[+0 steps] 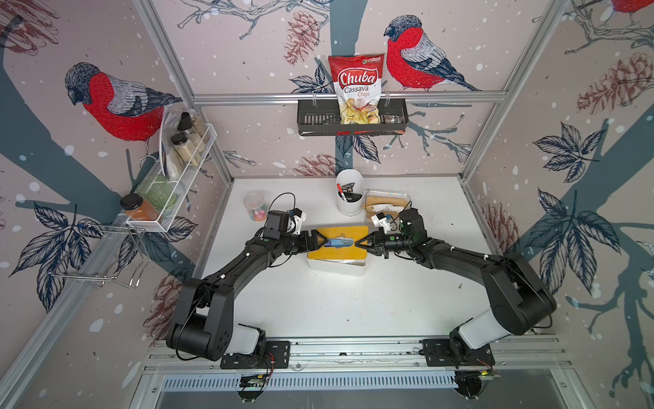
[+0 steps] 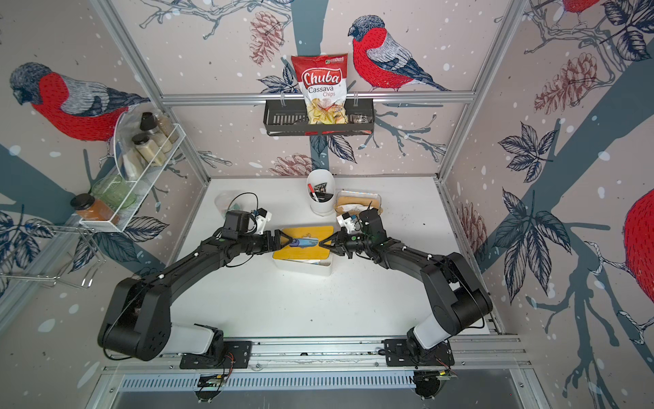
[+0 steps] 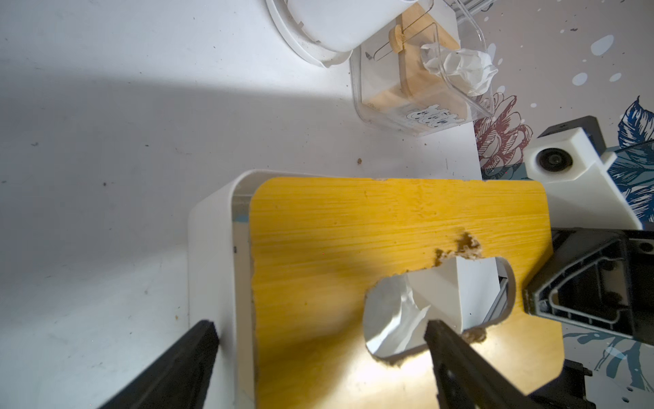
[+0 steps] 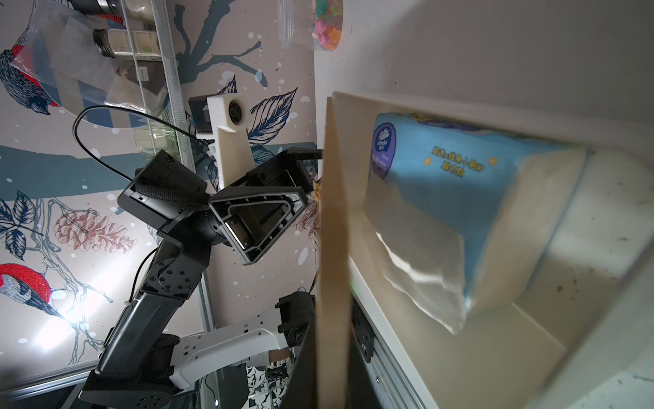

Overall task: Put the tissue paper into the tissue box
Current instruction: Close the box lid on the tissue box.

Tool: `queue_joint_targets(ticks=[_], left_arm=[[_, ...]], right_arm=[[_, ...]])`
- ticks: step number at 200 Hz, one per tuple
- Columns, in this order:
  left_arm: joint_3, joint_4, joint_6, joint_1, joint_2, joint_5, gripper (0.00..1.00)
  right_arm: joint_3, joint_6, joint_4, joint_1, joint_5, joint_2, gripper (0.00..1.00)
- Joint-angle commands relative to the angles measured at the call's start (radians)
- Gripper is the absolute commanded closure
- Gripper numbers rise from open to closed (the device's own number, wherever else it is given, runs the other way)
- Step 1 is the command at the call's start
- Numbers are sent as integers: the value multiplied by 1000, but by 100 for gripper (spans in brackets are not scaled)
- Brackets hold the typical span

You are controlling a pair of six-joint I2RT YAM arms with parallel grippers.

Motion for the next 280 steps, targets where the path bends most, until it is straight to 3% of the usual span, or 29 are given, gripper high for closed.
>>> queue_joint_targets(ticks=[1, 197, 232, 280], left_arm=[[-1, 29, -4, -6, 3, 18, 5], [-16, 35, -30, -30, 9, 34, 11], [3, -13, 6, -51, 21, -23, 13], [33, -49, 19, -84, 51, -104, 26]], right_arm=[[3, 15, 54, 2, 7, 5, 100], [-36, 32, 137, 14, 8, 55, 100], [-36, 15, 128, 16, 12, 69, 100], [-42, 0, 134, 19, 9, 84, 100]])
